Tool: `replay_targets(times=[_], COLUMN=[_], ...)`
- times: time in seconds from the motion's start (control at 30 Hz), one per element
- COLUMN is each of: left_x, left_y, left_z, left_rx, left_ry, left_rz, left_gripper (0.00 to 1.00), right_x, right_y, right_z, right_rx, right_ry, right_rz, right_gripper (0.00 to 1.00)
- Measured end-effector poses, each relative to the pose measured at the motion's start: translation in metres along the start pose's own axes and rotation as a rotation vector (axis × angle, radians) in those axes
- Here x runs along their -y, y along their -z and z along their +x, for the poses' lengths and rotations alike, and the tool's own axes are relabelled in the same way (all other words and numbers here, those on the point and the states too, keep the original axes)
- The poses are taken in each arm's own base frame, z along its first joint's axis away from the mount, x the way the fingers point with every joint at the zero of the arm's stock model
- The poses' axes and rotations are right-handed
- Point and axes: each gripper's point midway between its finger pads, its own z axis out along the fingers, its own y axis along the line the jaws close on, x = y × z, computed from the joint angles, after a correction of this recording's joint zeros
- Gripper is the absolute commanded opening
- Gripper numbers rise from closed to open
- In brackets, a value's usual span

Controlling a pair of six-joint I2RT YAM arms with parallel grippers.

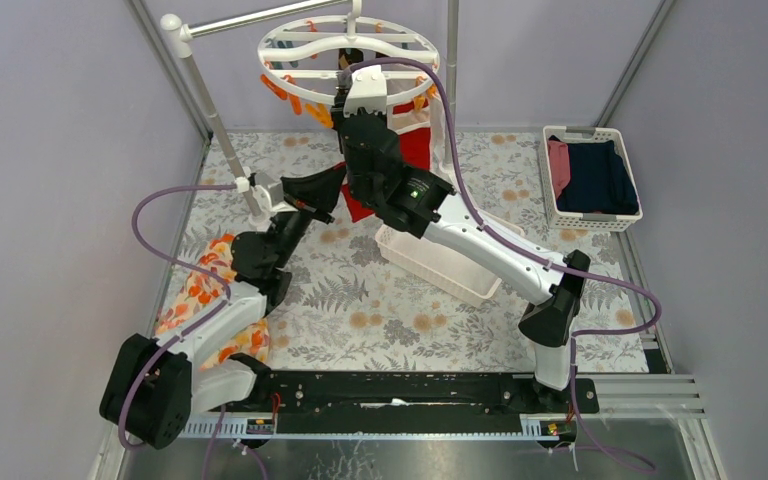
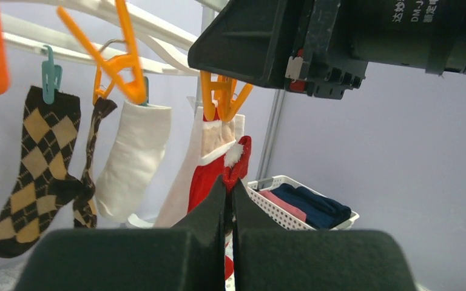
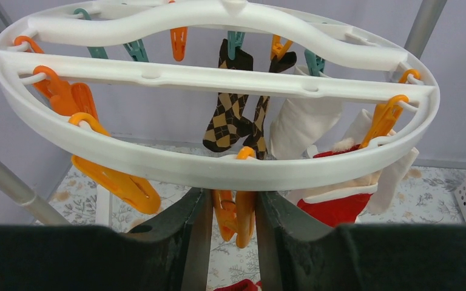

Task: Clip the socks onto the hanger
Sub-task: Clamp the sock onto the hanger.

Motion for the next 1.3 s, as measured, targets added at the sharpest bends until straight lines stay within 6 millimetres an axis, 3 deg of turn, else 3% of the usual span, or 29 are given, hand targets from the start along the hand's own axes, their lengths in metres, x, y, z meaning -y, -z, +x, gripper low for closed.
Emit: replay_targets(times=[0.23,0.47,0.7,1.3], left_x=[0.005,-0.005,-0.012,-0.006], left_y=[-0.015,-0.02,-0.025,-0.031], left_z=[-0.002,0.008,0.001,0.002], left_rx=[0.009,-0.018,-0.002,0.001], left_ry=[-0.061,-0.104,-0.12,-0.148], left_rz=[-0.048,-0.143,-0.2,-0.237], left_gripper=[0.0,0.0,0.0,0.0], right_x=[0.001,0.001,0.001,0.001], right_y=[0.001,0.001,0.001,0.001], right_z=[-0.007,-0.008,-0.009,-0.007], right_rx=[0.009,0.011,0.009,0.004], right_ry=[-0.02,-0.025,-0.028,-0.032], right_rz=[0.0,0.0,-0.001,0.0], right_gripper=[0.1,0.1,0.09,0.08])
